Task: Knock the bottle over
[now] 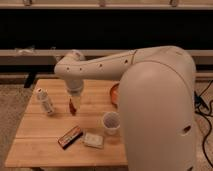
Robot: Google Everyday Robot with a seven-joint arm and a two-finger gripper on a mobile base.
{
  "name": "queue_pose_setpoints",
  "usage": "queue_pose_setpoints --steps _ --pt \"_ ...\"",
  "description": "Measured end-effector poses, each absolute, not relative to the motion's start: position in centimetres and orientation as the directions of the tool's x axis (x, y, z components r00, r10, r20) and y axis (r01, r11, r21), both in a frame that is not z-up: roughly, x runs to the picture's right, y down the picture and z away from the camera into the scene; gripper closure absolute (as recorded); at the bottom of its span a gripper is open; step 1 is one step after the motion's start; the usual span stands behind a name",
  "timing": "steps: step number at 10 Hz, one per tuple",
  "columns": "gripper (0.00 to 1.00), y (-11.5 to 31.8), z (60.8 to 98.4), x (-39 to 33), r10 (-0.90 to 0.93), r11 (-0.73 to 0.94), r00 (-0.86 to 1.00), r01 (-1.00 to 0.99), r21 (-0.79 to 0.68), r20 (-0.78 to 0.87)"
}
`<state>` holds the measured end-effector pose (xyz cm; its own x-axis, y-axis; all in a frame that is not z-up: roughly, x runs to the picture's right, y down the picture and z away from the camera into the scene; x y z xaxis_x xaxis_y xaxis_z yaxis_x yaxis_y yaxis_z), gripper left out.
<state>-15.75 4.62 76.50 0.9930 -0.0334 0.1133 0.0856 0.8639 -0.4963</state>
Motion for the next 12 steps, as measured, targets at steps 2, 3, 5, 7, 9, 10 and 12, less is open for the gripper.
queue_pose_setpoints --steps 2,3,5,7,9,10,12 --pt "0.20 5.2 76.1 -17.1 -0.074 0.858 0.987 0.135 -0.495 0.141" --pt "0.20 5.4 76.0 -18.2 -0.096 0.852 0.982 0.164 -0.497 0.160" --pt "0.20 5.6 75.9 -19.0 -0.098 0.846 0.980 0.175 -0.504 0.175" --pt "0.20 5.6 75.9 -18.7 -0.099 0.845 0.981 0.173 -0.505 0.169" --pt "0.20 5.6 75.9 -18.9 -0.100 0.845 0.980 0.174 -0.505 0.171" --pt "0.20 5.6 76.0 -18.8 -0.096 0.846 0.980 0.172 -0.505 0.172" --pt "0.20 4.7 77.1 -17.9 -0.083 0.845 0.980 0.165 -0.508 0.181"
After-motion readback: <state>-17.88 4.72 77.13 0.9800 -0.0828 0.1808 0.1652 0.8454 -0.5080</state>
